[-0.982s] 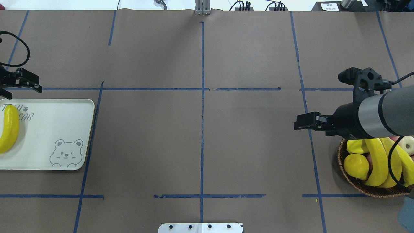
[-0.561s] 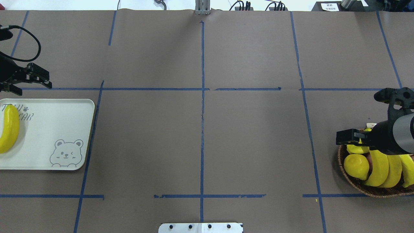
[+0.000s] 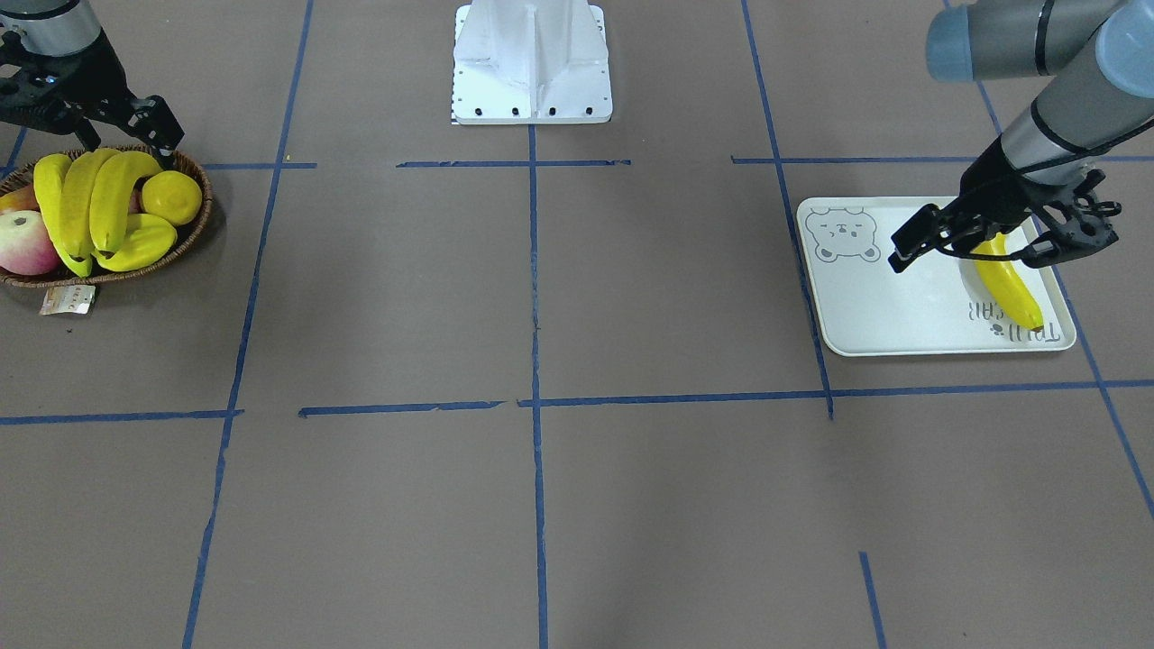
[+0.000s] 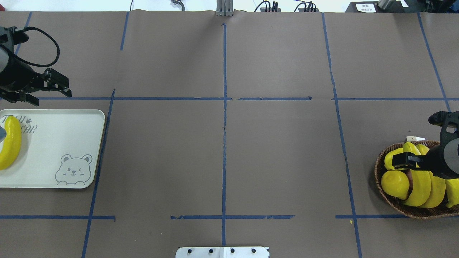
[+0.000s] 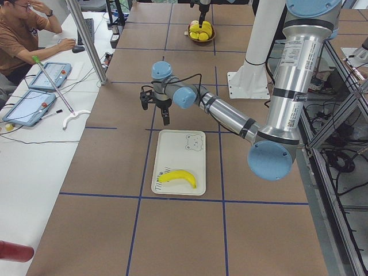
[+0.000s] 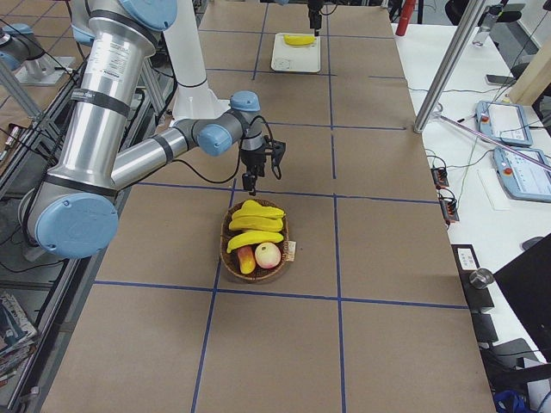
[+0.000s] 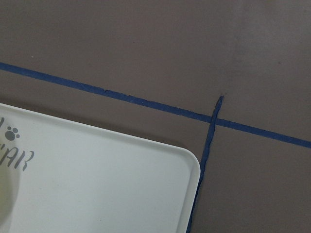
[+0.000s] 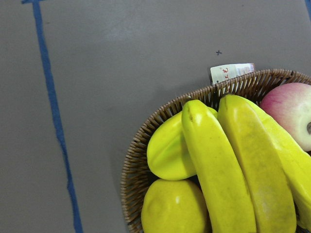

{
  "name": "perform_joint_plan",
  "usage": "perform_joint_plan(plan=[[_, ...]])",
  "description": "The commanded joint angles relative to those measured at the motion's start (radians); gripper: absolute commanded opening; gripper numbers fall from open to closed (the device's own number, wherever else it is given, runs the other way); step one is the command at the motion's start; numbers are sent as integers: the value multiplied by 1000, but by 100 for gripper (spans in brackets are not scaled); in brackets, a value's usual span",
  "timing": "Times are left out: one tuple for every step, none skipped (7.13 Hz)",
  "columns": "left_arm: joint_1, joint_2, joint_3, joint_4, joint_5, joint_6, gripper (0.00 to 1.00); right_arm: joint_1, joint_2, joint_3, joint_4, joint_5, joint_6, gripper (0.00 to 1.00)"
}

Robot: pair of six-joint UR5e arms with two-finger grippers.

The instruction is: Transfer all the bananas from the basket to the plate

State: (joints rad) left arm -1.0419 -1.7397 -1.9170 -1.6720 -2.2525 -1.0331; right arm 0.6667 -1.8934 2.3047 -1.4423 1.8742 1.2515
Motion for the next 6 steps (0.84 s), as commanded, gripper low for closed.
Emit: perform_joint_plan(plan=[[22,-17,-4,0,2,-30,99,-15,-3,-39,0,5,-4,100],[28,-23,-4,0,2,-36,99,-25,-4,-51,-1,6,-6,100],[31,-24,-4,0,2,-36,99,-28,-3,-69,0,6,-6,100],[32,-26,-4,0,2,-36,99,-32,-3,-82,0,6,-6,100],[32,-27,-4,0,2,-36,99,-32,-3,-94,-1,8,-6,100],[32,-37,-4,0,2,-38,99,-39,-3,-105,-1,8,-6,100]])
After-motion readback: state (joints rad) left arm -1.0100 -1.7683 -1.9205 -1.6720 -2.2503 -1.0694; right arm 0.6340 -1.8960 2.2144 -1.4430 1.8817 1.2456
